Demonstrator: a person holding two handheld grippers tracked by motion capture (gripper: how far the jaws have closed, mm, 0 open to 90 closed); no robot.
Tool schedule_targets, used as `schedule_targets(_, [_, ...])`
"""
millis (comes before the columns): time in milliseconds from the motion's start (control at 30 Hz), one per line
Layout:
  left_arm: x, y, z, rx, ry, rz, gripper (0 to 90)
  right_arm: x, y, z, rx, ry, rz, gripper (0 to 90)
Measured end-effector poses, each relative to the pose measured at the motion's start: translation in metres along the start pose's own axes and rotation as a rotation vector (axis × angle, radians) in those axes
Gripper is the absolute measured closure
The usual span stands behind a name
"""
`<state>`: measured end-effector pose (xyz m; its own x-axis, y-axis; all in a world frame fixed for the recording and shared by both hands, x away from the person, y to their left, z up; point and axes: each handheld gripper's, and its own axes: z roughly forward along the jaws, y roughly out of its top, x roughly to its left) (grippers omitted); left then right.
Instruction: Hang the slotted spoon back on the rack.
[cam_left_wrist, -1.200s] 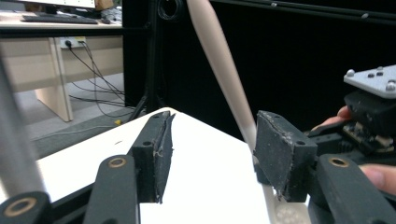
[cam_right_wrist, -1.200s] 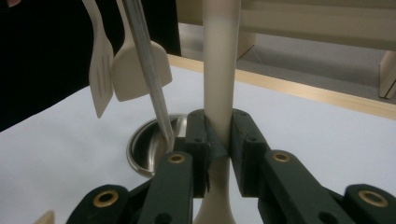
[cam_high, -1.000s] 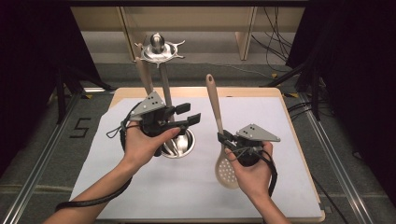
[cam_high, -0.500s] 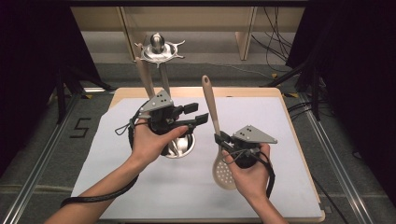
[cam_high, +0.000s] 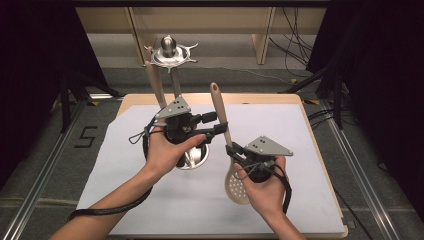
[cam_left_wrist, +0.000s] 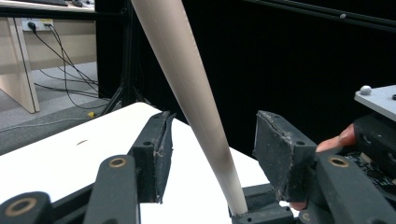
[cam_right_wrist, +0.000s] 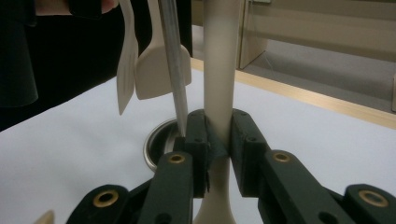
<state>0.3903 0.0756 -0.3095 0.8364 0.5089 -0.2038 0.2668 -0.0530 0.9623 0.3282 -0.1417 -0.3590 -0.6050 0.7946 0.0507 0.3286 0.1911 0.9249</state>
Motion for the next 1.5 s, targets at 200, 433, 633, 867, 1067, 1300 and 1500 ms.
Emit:
schedule_targets(200, [0.000, 0.000, 0.002, 0.000, -0.013, -0.007, 51.4, 0.002, -0.001, 0.001, 0.003, 0.007, 0.001, 79.3])
schedule_targets(433, [0.000, 0.002, 0.002, -0.004, -0.025, 0.035, 62.4, 0.003, -0.002, 0.002, 0.013, 0.017, -0.009, 79.2])
schedule_targets(633, [-0.005, 0.004, -0.001, -0.024, -0.074, 0.030, 72.9, 0.004, -0.002, 0.005, -0.023, 0.038, -0.041, 79.1])
schedule_targets(867, [-0.009, 0.006, -0.007, 0.000, -0.109, 0.057, 75.0, 0.003, 0.001, 0.004, -0.021, 0.108, -0.052, 72.5])
schedule_targets(1067, [-0.004, 0.005, -0.012, 0.001, -0.111, 0.084, 75.0, -0.001, 0.006, 0.001, -0.022, 0.172, -0.050, 64.7])
schedule_targets(1300, [0.002, 0.003, -0.019, 0.009, -0.144, 0.114, 75.0, -0.006, 0.009, -0.001, -0.028, 0.240, -0.082, 61.5])
schedule_targets(1500, [0.005, 0.002, -0.023, 0.012, -0.169, 0.134, 75.0, -0.010, 0.009, -0.002, -0.035, 0.253, -0.108, 61.5])
